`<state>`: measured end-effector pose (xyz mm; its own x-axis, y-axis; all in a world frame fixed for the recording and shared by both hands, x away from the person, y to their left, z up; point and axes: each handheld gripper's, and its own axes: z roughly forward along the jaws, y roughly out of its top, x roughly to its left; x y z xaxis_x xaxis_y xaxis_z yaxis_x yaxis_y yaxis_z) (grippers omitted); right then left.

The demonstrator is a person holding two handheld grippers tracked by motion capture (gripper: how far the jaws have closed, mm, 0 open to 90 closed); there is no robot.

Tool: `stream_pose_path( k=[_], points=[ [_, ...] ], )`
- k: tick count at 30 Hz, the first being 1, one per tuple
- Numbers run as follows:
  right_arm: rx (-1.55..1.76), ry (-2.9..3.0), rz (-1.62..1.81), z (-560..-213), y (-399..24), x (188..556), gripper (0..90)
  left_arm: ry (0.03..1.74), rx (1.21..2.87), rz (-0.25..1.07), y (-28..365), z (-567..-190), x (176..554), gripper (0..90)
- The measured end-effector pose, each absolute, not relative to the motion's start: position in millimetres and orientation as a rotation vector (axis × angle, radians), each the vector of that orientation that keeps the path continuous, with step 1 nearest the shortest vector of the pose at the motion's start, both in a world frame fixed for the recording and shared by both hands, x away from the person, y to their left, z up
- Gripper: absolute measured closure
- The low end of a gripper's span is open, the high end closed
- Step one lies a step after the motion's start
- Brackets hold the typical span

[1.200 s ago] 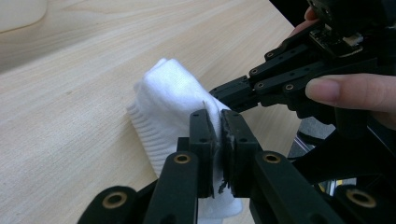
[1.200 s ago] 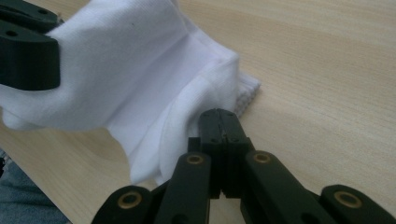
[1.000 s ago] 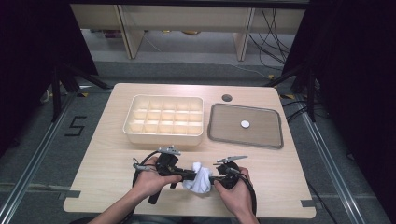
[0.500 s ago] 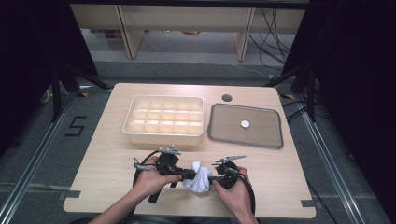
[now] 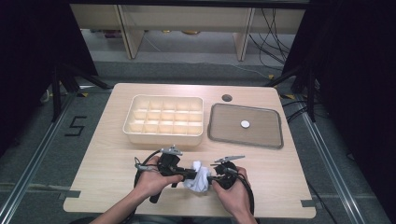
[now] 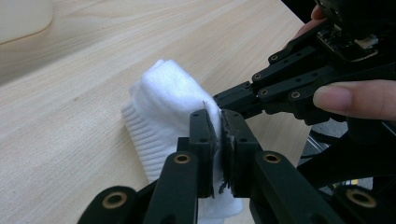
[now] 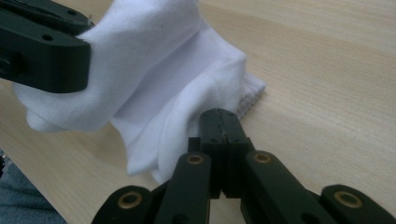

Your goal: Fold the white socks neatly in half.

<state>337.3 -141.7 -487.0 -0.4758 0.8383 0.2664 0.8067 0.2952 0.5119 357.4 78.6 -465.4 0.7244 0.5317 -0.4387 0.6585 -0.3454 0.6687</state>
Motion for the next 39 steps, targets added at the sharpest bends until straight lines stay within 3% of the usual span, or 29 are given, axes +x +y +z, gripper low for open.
stream_pose_path(
  k=[39],
  points=[
    [1.573,2.494,0.959,-486,-135,337,90.0,0.895,2.040,-0.156,68,-466,356,83.1]
  ],
)
